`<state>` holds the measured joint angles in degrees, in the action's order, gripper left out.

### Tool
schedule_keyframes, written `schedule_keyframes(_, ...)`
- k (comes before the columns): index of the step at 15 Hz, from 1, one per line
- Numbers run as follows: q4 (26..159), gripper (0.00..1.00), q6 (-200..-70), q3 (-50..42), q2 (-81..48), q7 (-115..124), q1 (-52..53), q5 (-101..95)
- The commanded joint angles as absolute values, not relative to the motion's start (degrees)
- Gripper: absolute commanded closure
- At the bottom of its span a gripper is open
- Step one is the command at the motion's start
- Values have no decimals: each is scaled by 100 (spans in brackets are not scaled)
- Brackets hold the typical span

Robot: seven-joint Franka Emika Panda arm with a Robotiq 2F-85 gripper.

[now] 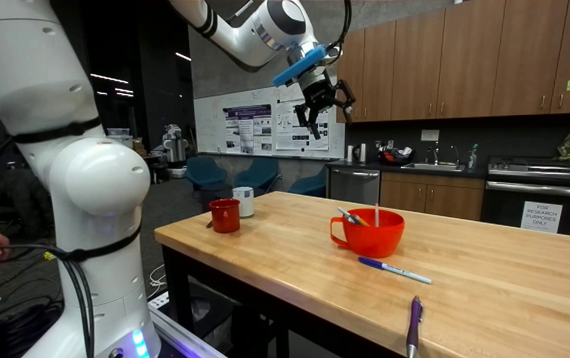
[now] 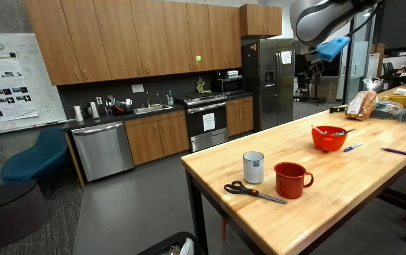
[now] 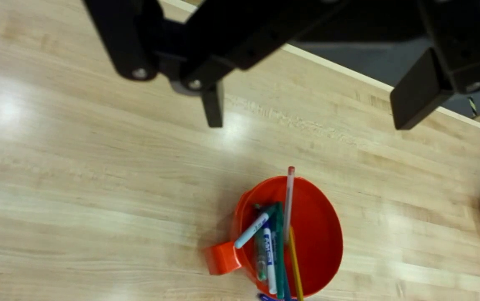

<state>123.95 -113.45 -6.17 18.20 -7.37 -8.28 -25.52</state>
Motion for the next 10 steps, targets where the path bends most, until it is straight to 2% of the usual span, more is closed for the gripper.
schedule_keyframes(1,12246,0,-11322,-674,1668,-738,-850,-2553)
schedule_keyframes(10,11983,0,-11304,-747,1401,-739,-892,-2551)
